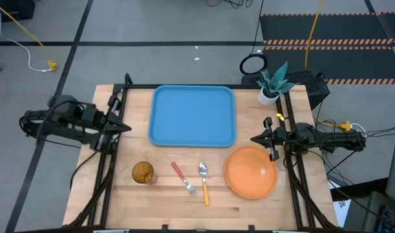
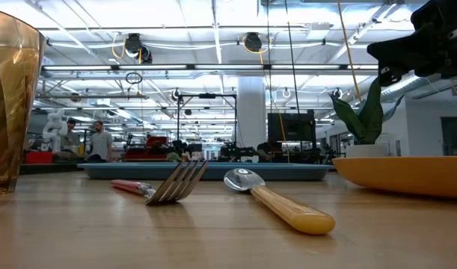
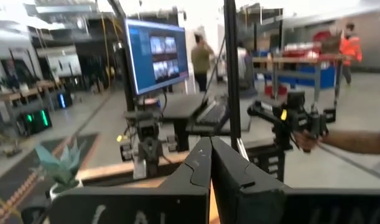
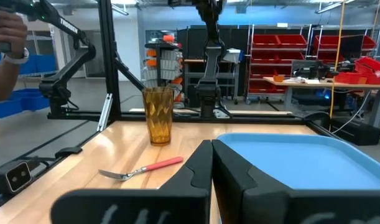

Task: Pick and place plate/cup/fork/spoon on tray
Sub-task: Put the yellow cup on the top left of the blue tray

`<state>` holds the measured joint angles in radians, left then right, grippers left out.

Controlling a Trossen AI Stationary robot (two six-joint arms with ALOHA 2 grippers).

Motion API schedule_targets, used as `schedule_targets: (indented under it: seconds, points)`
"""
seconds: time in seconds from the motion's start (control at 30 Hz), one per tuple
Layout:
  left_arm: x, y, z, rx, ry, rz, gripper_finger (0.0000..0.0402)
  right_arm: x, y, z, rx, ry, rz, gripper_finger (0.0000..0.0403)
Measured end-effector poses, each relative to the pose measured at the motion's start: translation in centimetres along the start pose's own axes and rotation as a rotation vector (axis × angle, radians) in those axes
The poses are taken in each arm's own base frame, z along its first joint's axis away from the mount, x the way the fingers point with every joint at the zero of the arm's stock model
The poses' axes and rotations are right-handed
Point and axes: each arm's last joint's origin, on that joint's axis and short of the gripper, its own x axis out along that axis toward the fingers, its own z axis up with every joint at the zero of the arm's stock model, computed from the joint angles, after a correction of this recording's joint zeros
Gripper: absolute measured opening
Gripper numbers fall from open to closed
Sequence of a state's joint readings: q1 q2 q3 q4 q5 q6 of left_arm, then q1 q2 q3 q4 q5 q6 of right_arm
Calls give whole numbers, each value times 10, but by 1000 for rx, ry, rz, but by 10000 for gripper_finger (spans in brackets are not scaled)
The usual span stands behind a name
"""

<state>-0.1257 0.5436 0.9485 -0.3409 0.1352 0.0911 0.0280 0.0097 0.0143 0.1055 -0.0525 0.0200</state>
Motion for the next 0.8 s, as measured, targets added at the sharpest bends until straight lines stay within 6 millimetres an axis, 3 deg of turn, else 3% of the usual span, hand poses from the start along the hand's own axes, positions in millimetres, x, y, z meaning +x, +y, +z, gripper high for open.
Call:
schedule_targets:
  seconds: [0.4, 0.67, 0.8]
  points:
    - [30, 1, 41, -99, 328, -73, 2, 0, 0, 0, 87, 1, -8, 0]
    - [61, -19, 49, -79, 486, -141, 2, 0, -1, 0, 205, 1, -32, 0]
    - [74, -35, 40, -89, 631, -144, 3, 0, -1, 0, 230, 1, -32, 0]
